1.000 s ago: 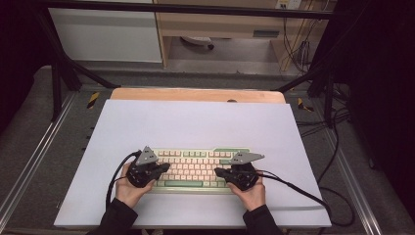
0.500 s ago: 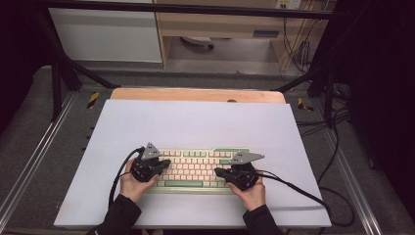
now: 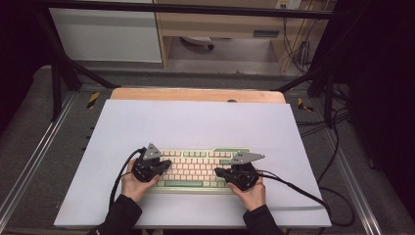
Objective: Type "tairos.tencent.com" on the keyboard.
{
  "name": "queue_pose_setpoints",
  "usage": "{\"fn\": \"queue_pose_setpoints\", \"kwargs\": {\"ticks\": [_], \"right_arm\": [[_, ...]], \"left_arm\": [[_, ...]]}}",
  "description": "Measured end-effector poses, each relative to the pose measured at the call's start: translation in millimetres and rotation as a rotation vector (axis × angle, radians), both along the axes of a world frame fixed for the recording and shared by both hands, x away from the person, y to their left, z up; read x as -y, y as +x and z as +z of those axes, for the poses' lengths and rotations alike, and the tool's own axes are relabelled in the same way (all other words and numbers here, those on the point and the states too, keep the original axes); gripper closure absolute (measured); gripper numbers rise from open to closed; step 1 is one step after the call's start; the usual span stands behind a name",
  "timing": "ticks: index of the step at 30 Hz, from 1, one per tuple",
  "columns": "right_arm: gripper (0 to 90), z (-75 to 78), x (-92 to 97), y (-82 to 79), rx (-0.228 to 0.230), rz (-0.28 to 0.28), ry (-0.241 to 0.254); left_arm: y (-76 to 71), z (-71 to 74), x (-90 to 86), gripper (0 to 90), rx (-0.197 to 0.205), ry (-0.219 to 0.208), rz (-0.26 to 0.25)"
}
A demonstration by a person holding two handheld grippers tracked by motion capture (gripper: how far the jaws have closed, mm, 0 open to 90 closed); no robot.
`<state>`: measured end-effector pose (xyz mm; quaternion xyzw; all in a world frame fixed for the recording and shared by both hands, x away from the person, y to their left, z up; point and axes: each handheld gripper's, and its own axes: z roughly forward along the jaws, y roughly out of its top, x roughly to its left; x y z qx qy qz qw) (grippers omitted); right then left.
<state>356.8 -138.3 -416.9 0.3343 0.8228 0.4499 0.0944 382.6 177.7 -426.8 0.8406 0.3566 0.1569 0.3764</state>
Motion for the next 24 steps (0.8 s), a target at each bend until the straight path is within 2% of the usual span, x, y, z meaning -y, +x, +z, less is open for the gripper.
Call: {"fn": "queue_pose_setpoints", "kwargs": {"ticks": [10, 24], "right_arm": [[90.0, 0.7, -1.8, -0.3, -0.007, 0.004, 0.022], [90.0, -1.8, -18.3, 0.1, -0.018, 0.03, 0.021]], "left_arm": [[-10.1, 11.6, -10.9, 89.9, 0.022, -0.04, -0.01], [-26.8, 12.8, -26.5, 89.9, 0.028, -0.039, -0.015]]}}
